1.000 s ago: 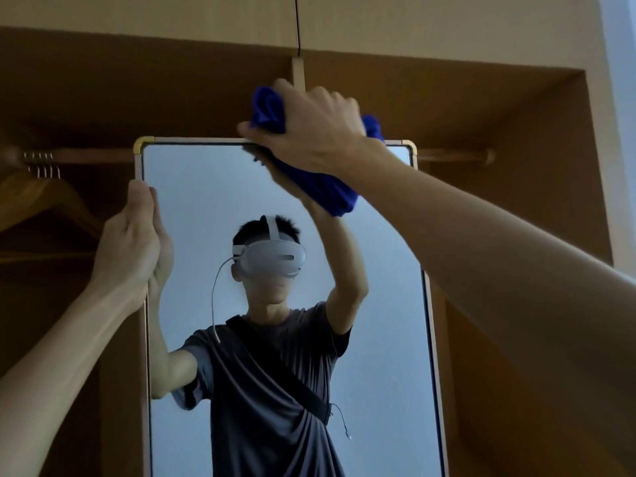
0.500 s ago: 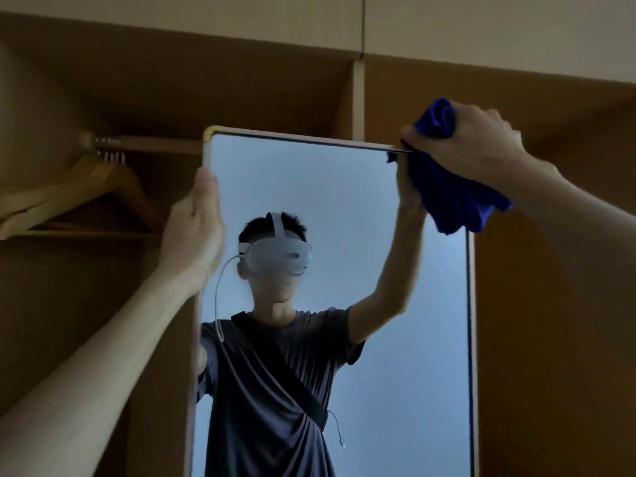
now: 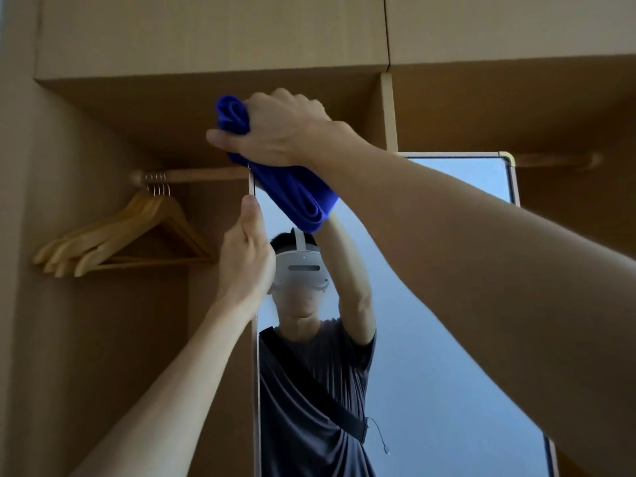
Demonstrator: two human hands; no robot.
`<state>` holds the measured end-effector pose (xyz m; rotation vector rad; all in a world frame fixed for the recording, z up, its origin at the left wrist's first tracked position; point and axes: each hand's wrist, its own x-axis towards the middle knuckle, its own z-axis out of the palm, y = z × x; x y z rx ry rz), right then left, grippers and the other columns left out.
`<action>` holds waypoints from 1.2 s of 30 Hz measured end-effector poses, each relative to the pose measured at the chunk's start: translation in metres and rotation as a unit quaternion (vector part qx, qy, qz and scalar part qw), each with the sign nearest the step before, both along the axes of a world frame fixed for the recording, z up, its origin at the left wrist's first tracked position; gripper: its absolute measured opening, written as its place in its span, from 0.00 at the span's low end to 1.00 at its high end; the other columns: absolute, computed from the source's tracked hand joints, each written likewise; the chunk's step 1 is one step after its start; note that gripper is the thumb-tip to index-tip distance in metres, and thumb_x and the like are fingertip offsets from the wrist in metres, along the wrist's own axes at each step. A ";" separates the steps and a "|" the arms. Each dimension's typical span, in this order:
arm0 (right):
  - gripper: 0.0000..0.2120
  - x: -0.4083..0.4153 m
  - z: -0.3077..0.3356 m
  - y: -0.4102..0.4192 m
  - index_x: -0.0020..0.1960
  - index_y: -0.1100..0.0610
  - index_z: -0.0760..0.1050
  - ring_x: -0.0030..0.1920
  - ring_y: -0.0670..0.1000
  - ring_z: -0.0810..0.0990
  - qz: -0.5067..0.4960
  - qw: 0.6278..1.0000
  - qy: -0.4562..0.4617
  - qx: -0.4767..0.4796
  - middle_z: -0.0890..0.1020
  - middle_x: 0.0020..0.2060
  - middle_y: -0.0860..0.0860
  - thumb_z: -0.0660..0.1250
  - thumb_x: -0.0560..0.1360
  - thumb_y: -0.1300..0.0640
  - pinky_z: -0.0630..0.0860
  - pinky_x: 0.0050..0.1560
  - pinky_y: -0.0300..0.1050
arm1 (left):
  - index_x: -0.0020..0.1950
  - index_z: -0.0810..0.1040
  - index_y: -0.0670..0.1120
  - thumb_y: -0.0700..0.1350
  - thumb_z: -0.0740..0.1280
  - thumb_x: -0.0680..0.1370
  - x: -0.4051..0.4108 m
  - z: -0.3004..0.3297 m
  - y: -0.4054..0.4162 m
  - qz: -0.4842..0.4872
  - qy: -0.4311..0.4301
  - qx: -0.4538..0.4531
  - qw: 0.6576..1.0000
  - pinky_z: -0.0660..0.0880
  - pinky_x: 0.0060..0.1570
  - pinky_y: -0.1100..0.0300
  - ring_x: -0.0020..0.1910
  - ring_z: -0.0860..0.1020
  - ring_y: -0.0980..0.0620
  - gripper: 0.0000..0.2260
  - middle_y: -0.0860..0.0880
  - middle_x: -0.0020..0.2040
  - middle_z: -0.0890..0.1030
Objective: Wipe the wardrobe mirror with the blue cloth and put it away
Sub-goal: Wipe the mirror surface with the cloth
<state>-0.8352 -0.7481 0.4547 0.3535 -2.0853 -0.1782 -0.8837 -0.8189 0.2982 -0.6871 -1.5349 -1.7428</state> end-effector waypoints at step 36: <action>0.21 0.098 -0.065 0.082 0.46 0.58 0.79 0.42 0.47 0.87 0.334 0.839 -0.254 -0.346 0.86 0.38 0.49 0.65 0.80 0.39 0.82 0.42 0.39 | 0.68 0.75 0.53 0.60 0.60 0.79 0.108 -0.001 -0.005 -0.410 -0.084 -0.040 0.907 0.81 0.44 0.55 0.53 0.84 0.51 0.21 0.49 0.60 0.83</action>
